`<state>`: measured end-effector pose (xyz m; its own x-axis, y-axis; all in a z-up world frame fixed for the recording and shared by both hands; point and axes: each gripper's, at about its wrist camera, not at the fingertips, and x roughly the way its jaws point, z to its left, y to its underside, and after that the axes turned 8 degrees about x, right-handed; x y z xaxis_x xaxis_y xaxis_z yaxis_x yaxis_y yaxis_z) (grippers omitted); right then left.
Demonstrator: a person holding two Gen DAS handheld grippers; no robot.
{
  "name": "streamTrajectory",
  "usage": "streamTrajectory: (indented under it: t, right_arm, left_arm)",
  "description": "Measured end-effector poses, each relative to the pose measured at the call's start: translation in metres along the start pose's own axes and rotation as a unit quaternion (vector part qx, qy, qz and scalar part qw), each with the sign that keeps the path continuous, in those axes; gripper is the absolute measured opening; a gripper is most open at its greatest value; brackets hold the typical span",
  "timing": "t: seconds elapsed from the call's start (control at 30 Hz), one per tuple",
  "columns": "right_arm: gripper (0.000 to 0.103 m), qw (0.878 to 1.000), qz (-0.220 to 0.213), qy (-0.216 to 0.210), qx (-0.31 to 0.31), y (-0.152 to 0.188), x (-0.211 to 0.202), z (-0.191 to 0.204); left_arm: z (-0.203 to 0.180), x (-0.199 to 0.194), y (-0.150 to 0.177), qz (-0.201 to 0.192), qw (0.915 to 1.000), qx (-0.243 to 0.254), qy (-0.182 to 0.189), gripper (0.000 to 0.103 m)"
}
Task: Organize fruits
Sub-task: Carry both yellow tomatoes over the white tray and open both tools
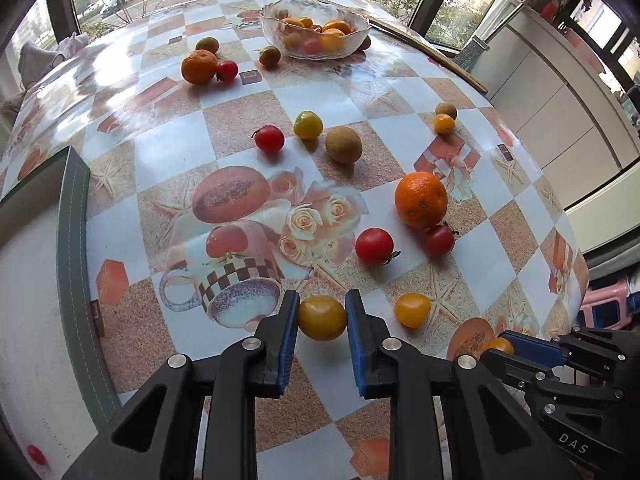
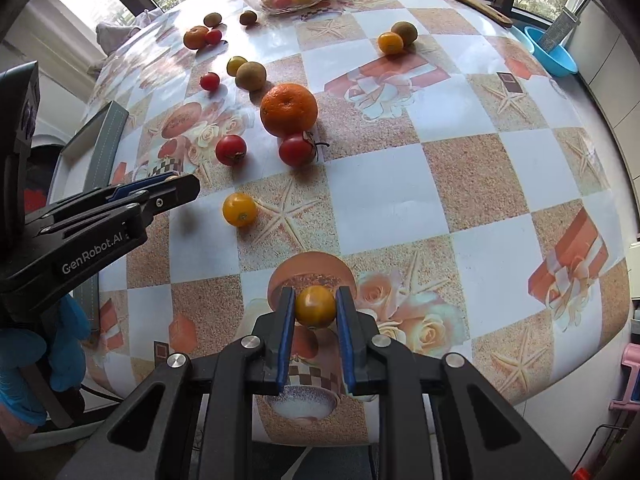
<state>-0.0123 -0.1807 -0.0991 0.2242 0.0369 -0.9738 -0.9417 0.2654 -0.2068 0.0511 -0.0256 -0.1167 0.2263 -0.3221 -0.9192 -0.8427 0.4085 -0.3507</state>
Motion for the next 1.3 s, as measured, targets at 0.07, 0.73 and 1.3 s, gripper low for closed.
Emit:
streamTrajectory:
  t: [0.07, 0.73, 1.3]
  right_arm:
    - [0.022, 1.000, -0.001, -0.002, 0.002, -0.001, -0.002, 0.000]
    - [0.022, 0.997, -0.007, -0.023, -0.067, -0.016, -0.010, 0.067]
    - [0.022, 0.980, 0.006, -0.083, -0.182, -0.018, -0.002, 0.191]
  left_arm:
    - [0.004, -0.006, 0.003, -0.002, 1.0000, -0.005, -0.002, 0.025]
    - [0.063, -0.071, 0.037, -0.046, 0.9943, -0.085, -0.046, 0.025]
    - [0.144, -0.108, 0.113, -0.046, 0.9736, -0.194, -0.110, 0.025]
